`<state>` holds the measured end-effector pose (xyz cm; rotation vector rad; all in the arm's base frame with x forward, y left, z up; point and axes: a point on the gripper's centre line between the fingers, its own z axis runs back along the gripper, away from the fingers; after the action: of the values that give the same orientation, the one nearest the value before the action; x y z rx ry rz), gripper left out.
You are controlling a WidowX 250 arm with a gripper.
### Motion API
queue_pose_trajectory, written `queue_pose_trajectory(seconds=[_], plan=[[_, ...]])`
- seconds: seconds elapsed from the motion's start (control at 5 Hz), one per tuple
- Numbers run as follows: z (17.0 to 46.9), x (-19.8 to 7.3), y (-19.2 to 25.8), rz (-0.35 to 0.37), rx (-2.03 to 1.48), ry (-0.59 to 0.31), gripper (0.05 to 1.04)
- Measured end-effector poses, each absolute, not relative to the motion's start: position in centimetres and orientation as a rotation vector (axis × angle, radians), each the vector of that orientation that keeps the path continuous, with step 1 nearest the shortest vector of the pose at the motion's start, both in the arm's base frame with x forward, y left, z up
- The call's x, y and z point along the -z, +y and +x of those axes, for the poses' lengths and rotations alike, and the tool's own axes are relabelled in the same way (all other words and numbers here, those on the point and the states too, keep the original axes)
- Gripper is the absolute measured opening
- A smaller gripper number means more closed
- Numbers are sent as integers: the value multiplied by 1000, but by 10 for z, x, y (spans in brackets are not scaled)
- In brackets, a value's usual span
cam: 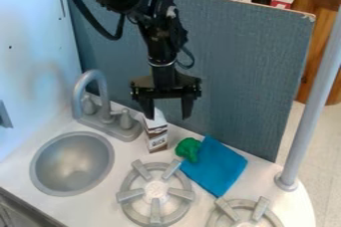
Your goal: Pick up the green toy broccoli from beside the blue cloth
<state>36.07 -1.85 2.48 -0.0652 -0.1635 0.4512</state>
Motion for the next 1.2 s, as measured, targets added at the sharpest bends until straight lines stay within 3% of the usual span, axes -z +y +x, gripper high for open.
queue_pose_trajectory(seconds=[0.2,0.6,1.0,1.2], plan=[[357,-13,-19,-56,-452,-128,1001],[408,27,-17,-43,-658,-113,1001],[441,81,-11,11,-845,-212,1001],[444,92,-34,-5,-825,-298,1001]])
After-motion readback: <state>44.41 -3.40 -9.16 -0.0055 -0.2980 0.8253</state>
